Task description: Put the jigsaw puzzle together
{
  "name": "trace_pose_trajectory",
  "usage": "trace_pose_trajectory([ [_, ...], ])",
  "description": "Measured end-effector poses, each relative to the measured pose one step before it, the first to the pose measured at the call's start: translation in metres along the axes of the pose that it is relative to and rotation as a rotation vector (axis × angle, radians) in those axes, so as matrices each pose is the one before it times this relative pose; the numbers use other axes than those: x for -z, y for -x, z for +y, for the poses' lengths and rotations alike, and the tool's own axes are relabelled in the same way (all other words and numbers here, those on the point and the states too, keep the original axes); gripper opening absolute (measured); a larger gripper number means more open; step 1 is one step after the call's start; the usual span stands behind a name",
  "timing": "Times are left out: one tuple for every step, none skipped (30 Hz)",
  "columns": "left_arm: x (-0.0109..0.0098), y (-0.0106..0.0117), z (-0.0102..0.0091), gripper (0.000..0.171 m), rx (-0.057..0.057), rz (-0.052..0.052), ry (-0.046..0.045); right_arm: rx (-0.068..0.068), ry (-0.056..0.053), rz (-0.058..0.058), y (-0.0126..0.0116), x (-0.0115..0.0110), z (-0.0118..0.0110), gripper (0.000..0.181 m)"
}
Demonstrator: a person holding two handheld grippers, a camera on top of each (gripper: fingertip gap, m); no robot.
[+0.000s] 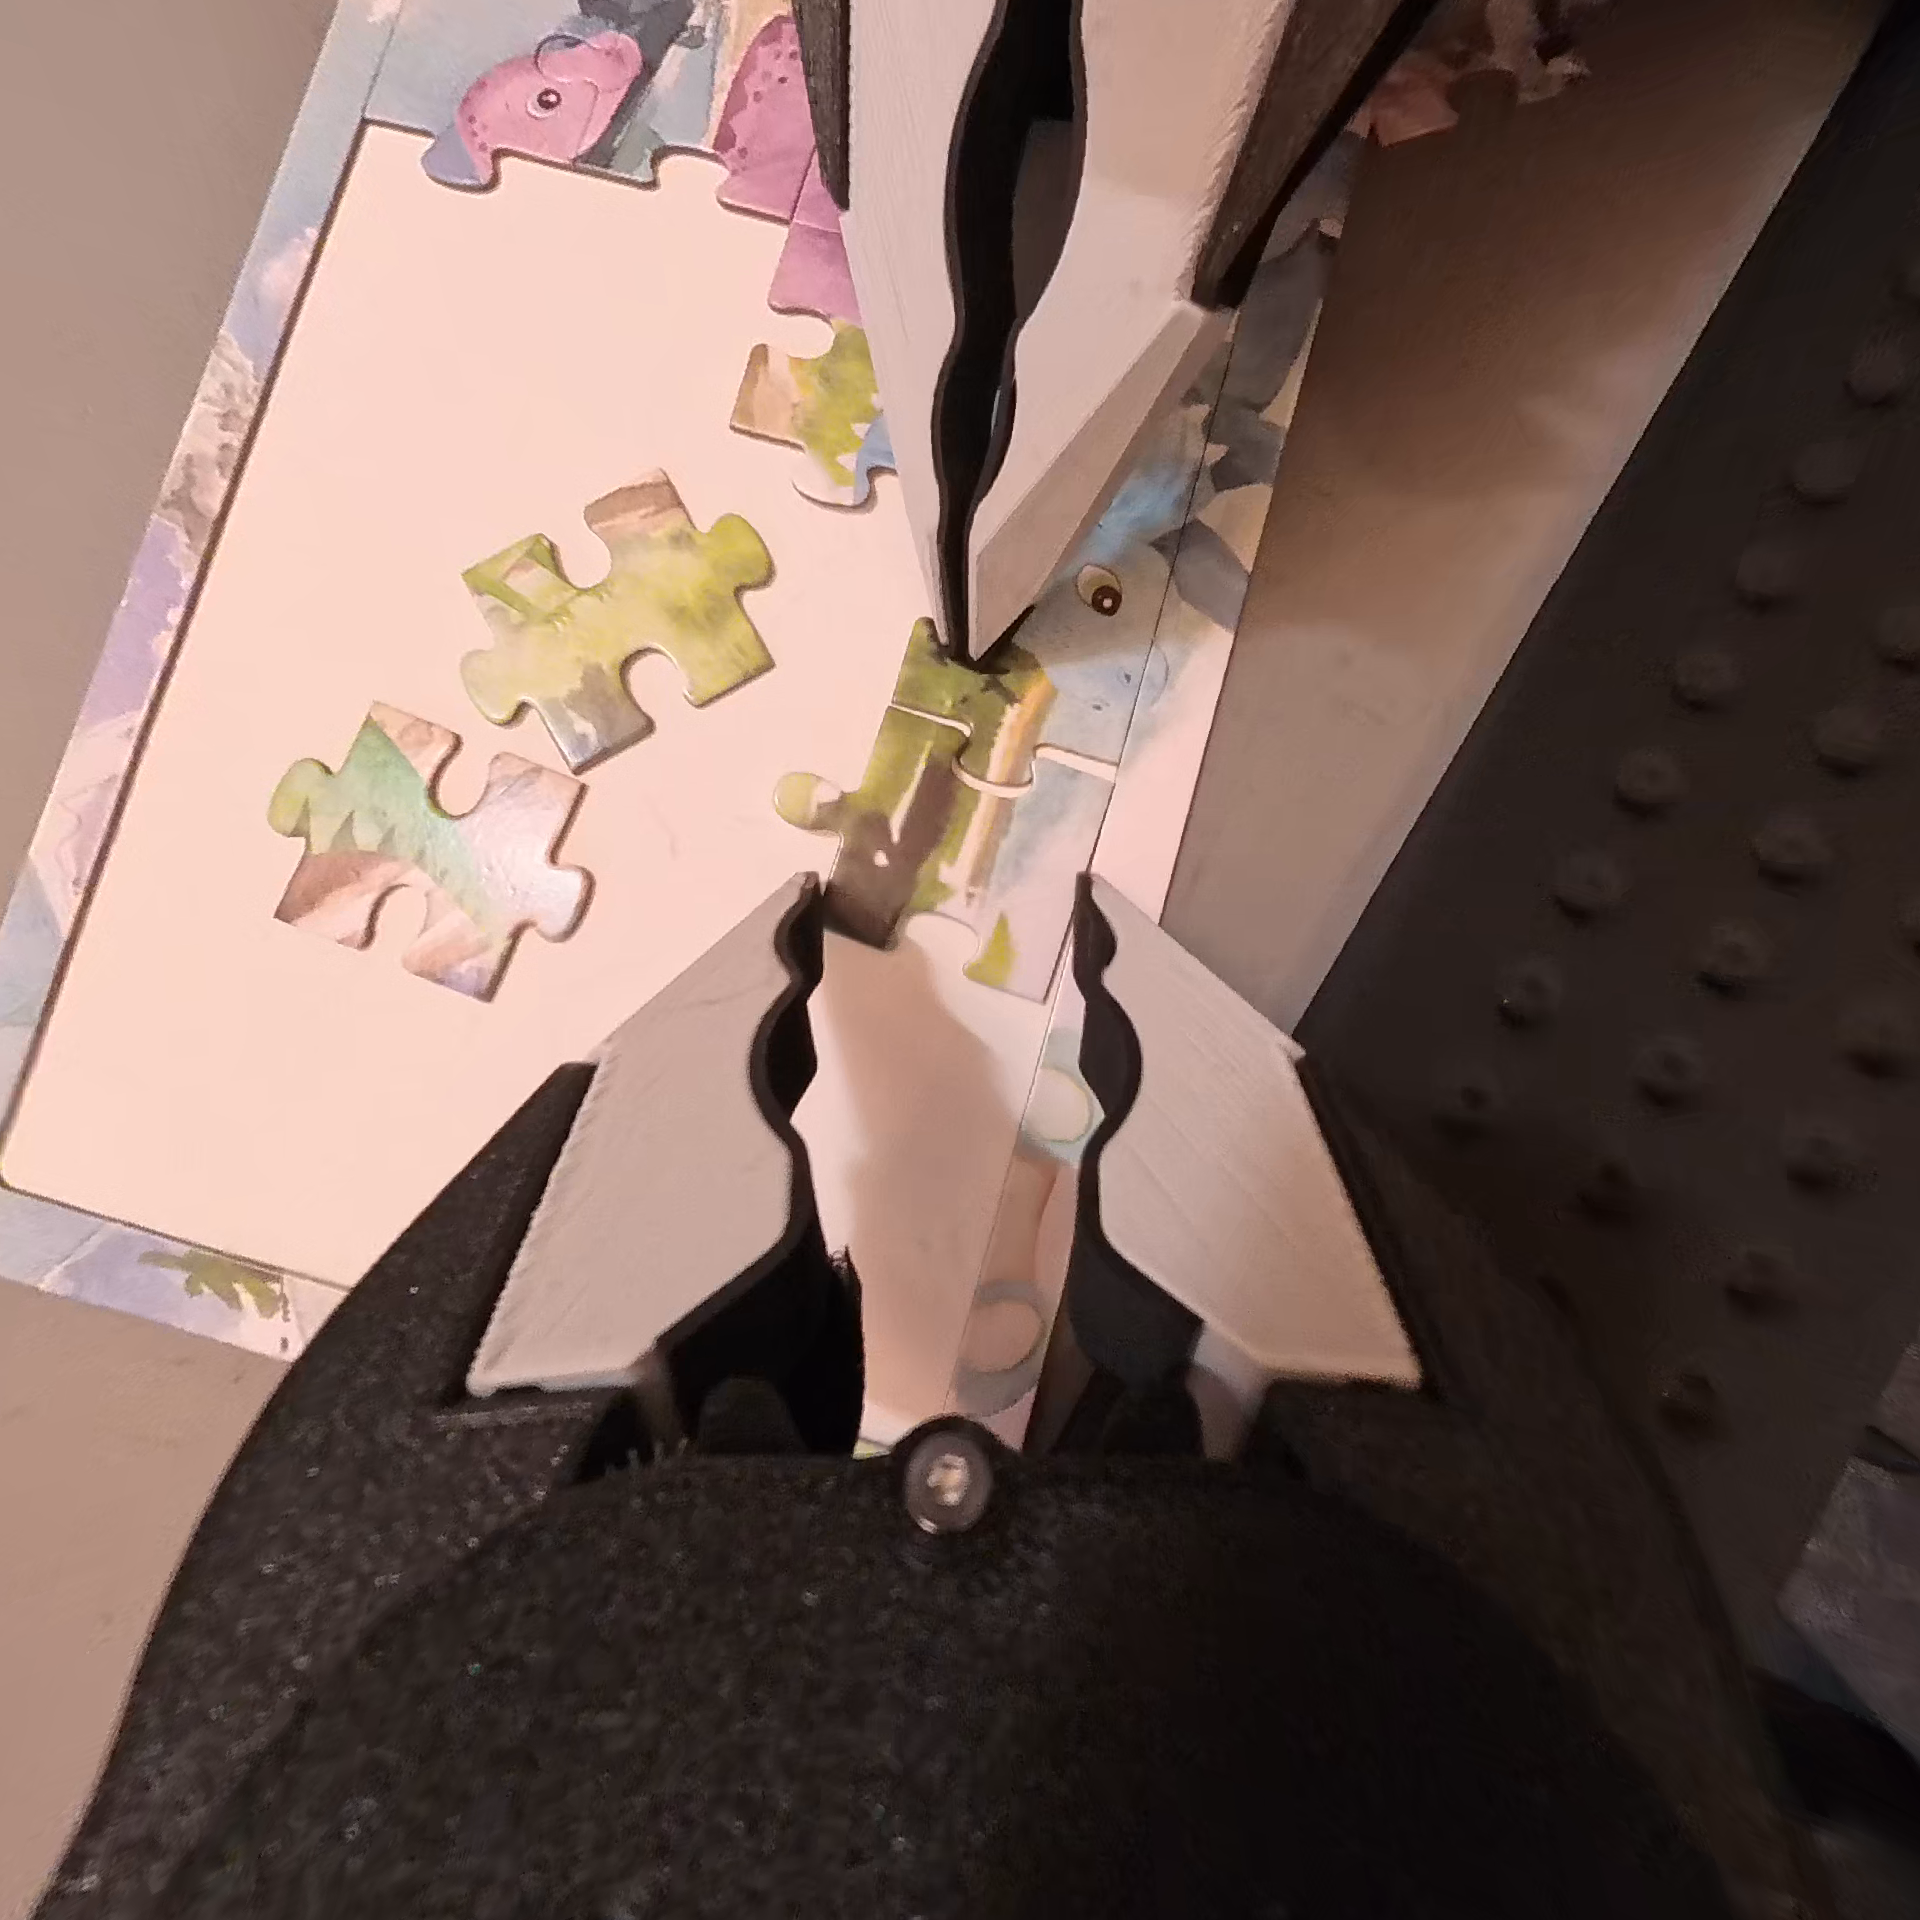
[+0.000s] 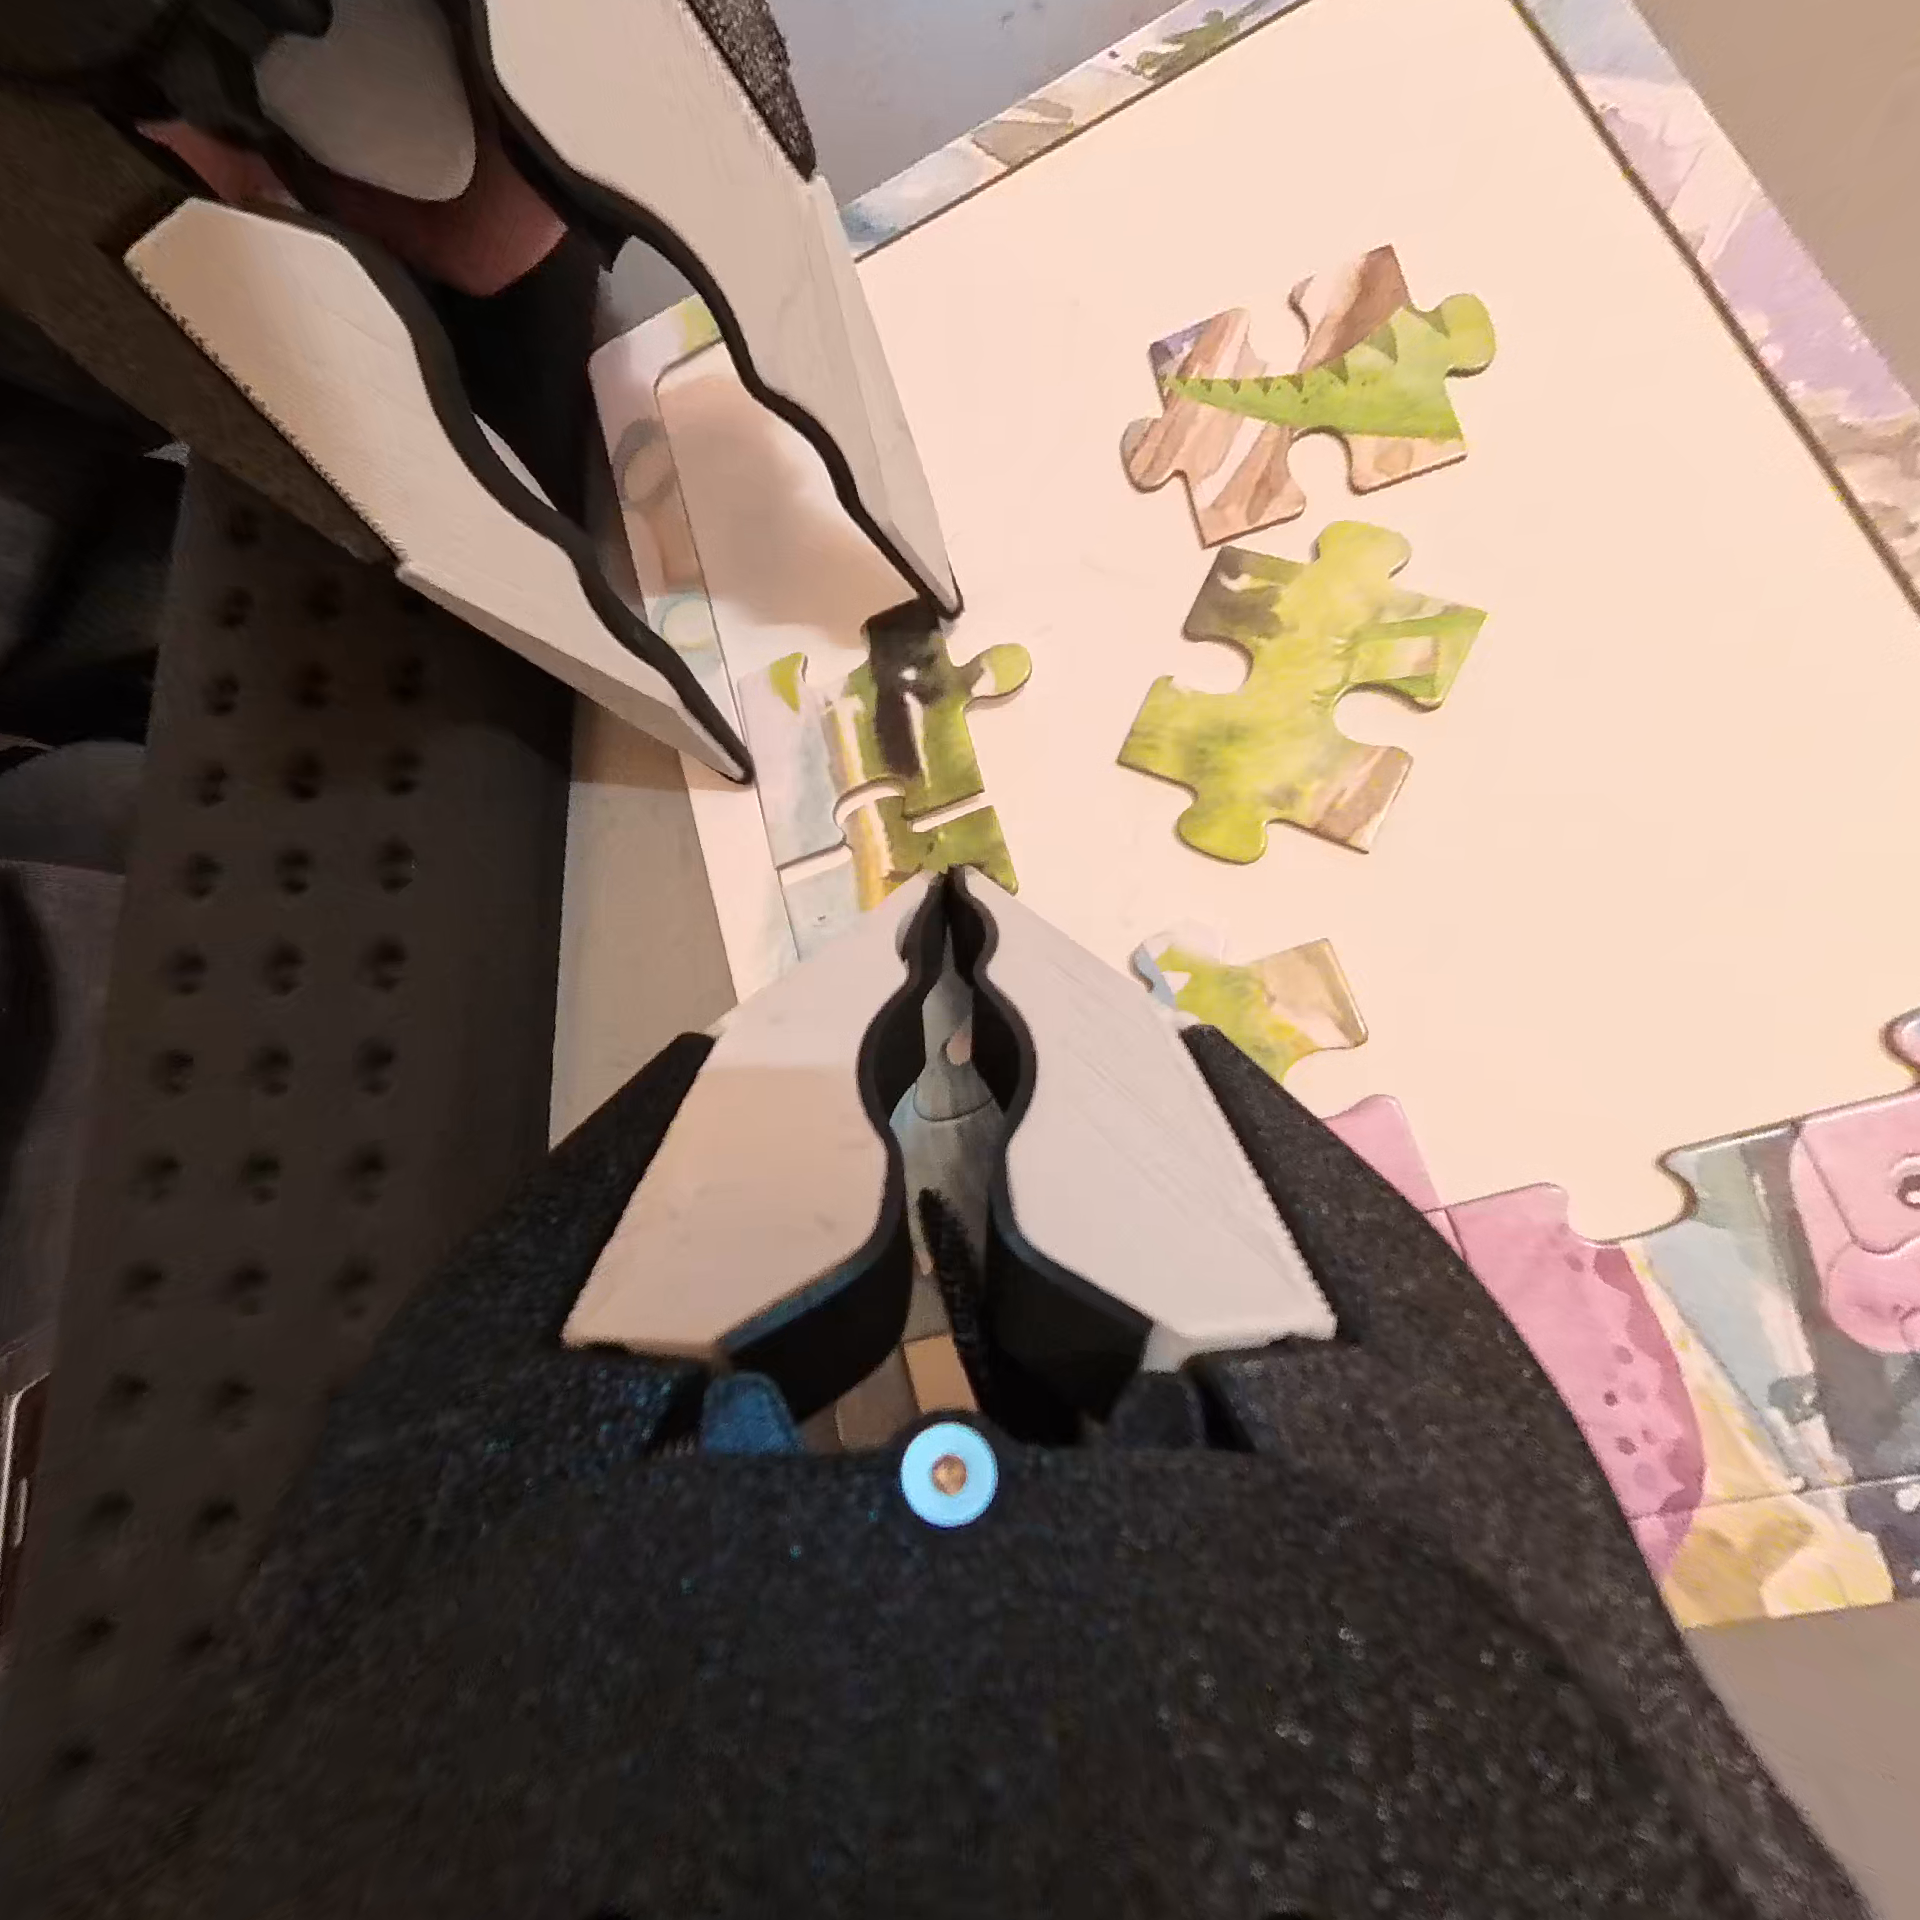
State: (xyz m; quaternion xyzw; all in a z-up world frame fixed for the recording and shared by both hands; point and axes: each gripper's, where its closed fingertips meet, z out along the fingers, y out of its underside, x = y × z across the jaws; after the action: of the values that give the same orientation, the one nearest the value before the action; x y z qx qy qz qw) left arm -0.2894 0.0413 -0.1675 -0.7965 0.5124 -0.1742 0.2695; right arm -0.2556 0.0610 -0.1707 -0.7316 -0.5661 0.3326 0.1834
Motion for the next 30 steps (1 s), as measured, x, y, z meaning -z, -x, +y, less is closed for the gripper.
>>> trace_pose_trajectory([
  [-0.00073, -0.00027, -0.00075, 0.048, 0.0038, -0.0006, 0.00084, 0.0003, -0.0010, 0.0013, 0.00011, -0.00003, -0.00011, 0.000],
  [-0.00085, -0.00049, -0.00090, 0.048, 0.0053, 0.0018, 0.00097, 0.0005, -0.0003, 0.0022, 0.00008, -0.00006, -0.00005, 0.000],
  [-0.00086, -0.00038, -0.00090, 0.048, 0.0052, 0.0008, 0.00156, 0.0016, 0.0002, 0.0024, 0.00008, -0.00004, 0.00004, 0.000],
  [-0.00036, -0.00006, -0.00025, 0.048, 0.0078, -0.0004, 0.00504, 0.0018, 0.0003, 0.0025, 0.00007, 0.00005, -0.00001, 0.000],
  [0.00000, 0.00011, 0.00011, 0.048, 0.0078, -0.0014, 0.00636, 0.0029, -0.0001, 0.0027, 0.00008, -0.00006, -0.00011, 0.000],
  [0.00003, 0.00000, 0.00023, 0.048, 0.0099, -0.0033, 0.00420, 0.0021, 0.0001, 0.0023, 0.00005, -0.00004, 0.00002, 0.000],
  [-0.00004, 0.00000, 0.00019, 0.048, 0.0164, -0.0028, 0.00261, 0.0010, 0.0005, 0.0016, 0.00018, 0.00000, -0.00009, 0.000],
  [-0.00005, -0.00020, 0.00012, 0.048, 0.0184, -0.0021, 0.00171, 0.0022, 0.0009, 0.0013, 0.00000, -0.00003, 0.00001, 0.000],
  [0.00005, -0.00013, 0.00022, 0.048, 0.0085, -0.0045, -0.00071, 0.0037, 0.0020, 0.0021, 0.00008, 0.00010, -0.00013, 0.000],
  [0.00024, -0.00016, 0.00007, 0.048, 0.0010, -0.0062, -0.00358, 0.0067, 0.0051, 0.0063, 0.00006, 0.00023, -0.00058, 0.000],
  [0.00011, -0.00001, 0.00017, 0.048, 0.0004, -0.0050, -0.00412, 0.0147, -0.0037, 0.0082, 0.00084, 0.00010, -0.00224, 0.000],
  [0.00014, 0.00007, 0.00020, 0.048, 0.0045, -0.0021, -0.00335, 0.0215, -0.0202, -0.0088, 0.00452, 0.00022, -0.00504, 0.000],
  [0.00008, -0.00002, 0.00013, 0.048, 0.0052, 0.0006, -0.00264, 0.0162, -0.0280, -0.0201, 0.00666, 0.00020, -0.00694, 0.000],
  [0.00005, 0.00003, 0.00023, 0.048, 0.0030, 0.0012, -0.00312, 0.0131, -0.0255, -0.0153, 0.00595, -0.00072, -0.00653, 0.000],
  [-0.00008, 0.00005, 0.00005, 0.048, 0.0030, 0.0009, -0.00311, 0.0121, -0.0087, -0.0104, 0.00460, -0.00283, -0.00314, 0.000],
  [0.00004, 0.00002, 0.00011, 0.048, 0.0030, 0.0008, -0.00178, 0.0077, 0.0328, -0.0120, 0.00361, -0.00577, 0.00475, 0.000],
  [0.00004, 0.00000, 0.00004, 0.048, 0.0009, 0.0000, -0.00022, 0.0059, 0.0696, 0.0111, -0.00124, -0.00726, 0.01203, 0.000],
  [0.00019, 0.00012, 0.00018, 0.048, -0.0004, -0.0017, 0.00190, -0.0008, -0.0439, 0.0072, -0.00154, 0.00048, -0.00490, 0.000],
  [0.00029, 0.00025, 0.00005, 0.048, -0.0015, -0.0038, 0.00297, -0.0041, 0.0105, -0.0051, -0.00090, -0.00025, 0.00278, 0.000],
  [0.00091, 0.00021, -0.00087, 0.050, -0.0055, -0.0076, -0.00321, -0.0060, -0.0012, -0.0089, -0.00009, 0.00033, 0.00072, 0.000],
  [0.00151, -0.00159, -0.00182, 0.050, -0.0078, 0.0013, -0.01215, -0.0103, -0.0037, -0.0065, 0.00014, -0.00013, -0.00016, 0.000],
  [0.00192, -0.00360, -0.00249, 0.045, -0.0041, 0.0131, -0.01556, -0.0081, 0.0010, -0.0032, 0.00004, 0.00000, -0.00013, 0.000],
  [0.00161, -0.00248, -0.00287, 0.034, 0.0025, 0.0105, -0.01677, 0.0000, 0.0044, 0.0005, 0.00008, 0.00030, -0.00008, 0.000],
  [0.00072, -0.00002, -0.00308, 0.025, 0.0071, -0.0029, -0.01956, 0.0036, 0.0049, 0.0018, 0.00055, 0.00044, -0.00032, 0.000],
  [-0.00147, -0.00022, -0.00015, 0.022, 0.0070, 0.0008, -0.00432, 0.0042, -0.0045, -0.0051, 0.00167, 0.00147, -0.00145, 0.000],
  [-0.00381, -0.00174, 0.00447, 0.021, 0.0016, 0.0082, 0.02107, -0.0030, -0.0139, -0.0140, 0.00270, 0.00265, -0.00294, 0.000],
  [-0.00298, -0.00003, 0.00421, 0.020, -0.0063, -0.0069, 0.02044, -0.0071, -0.0090, -0.0218, 0.00398, 0.00272, -0.00175, 0.000],
  [0.00071, 0.00150, 0.00189, 0.012, -0.0105, -0.0209, 0.00830, -0.0006, 0.0062, -0.0119, 0.00300, 0.00121, 0.00126, 0.000],
  [0.00031, -0.00012, -0.00020, 0.011, -0.0027, -0.0084, -0.00002, 0.0088, 0.0244, 0.0108, 0.00002, -0.00148, 0.00489, 0.000],
  [-0.00014, -0.00013, -0.00007, 0.011, 0.0026, -0.0053, 0.00172, 0.0130, 0.0388, 0.0315, -0.00311, -0.00369, 0.00775, 0.000],
])
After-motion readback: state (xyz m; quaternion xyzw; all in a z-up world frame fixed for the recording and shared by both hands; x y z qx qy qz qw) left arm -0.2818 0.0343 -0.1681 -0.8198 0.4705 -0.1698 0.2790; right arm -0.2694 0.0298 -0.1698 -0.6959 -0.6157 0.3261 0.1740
